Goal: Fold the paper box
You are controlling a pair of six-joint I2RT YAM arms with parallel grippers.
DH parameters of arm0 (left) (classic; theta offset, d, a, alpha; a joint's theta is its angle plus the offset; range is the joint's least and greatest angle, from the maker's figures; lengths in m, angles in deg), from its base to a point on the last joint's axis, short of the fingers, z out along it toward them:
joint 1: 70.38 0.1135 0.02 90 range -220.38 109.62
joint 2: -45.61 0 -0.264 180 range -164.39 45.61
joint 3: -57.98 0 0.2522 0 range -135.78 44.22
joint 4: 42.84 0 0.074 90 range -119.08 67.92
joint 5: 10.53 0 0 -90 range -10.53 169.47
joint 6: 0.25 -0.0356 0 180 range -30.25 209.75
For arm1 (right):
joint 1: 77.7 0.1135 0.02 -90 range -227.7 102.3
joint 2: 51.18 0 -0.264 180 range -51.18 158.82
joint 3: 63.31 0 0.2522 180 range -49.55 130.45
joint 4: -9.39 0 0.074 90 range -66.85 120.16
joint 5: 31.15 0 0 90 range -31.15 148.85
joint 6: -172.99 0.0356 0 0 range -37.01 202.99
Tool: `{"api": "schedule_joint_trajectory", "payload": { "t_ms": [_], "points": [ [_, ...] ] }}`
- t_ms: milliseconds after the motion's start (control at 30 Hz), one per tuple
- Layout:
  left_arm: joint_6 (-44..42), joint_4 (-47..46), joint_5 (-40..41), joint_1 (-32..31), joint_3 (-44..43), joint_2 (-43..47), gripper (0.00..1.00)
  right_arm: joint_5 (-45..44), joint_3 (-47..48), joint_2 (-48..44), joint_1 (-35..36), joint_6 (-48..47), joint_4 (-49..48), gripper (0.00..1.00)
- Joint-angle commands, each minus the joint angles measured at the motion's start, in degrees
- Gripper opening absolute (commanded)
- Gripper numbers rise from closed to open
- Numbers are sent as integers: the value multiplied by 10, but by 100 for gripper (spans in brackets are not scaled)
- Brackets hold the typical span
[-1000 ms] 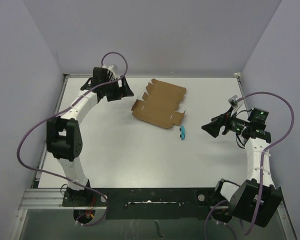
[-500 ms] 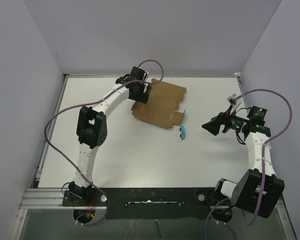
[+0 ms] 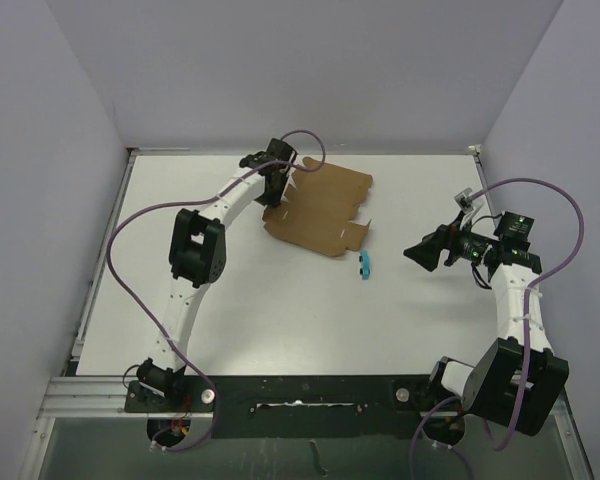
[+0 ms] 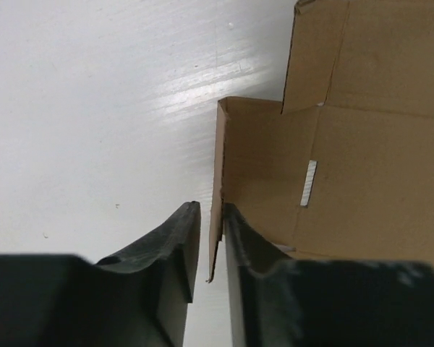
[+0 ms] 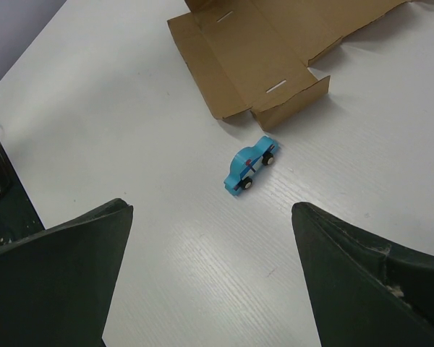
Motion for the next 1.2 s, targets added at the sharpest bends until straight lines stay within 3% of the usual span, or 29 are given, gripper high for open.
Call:
{"api": "schedule_joint_trajectory", "payload": {
  "t_ms": [0, 67, 167, 400, 700, 900, 1167],
  "points": [
    [1, 2, 7, 0, -30, -3, 11, 7, 25, -13, -2, -10, -5, 98],
    [6, 1, 6, 0, -22, 12, 0, 8, 24, -13, -2, -10, -5, 98],
    [23, -15, 14, 0, 35, 62, 0, 11, 23, -14, -2, -10, -4, 98],
    [122, -168, 13, 2, 344, 306, 0, 60, -3, -4, 4, 26, -38, 99],
    [347, -218, 7, -6, 688, 578, 0, 75, -38, -3, 55, 48, -82, 99],
    [476, -219, 16, -58, 818, 699, 0, -3, -26, -2, 128, 11, -42, 99],
    [571, -175, 41, -131, 876, 763, 0, -142, 11, 44, 214, -59, 18, 98]
  ]
}}
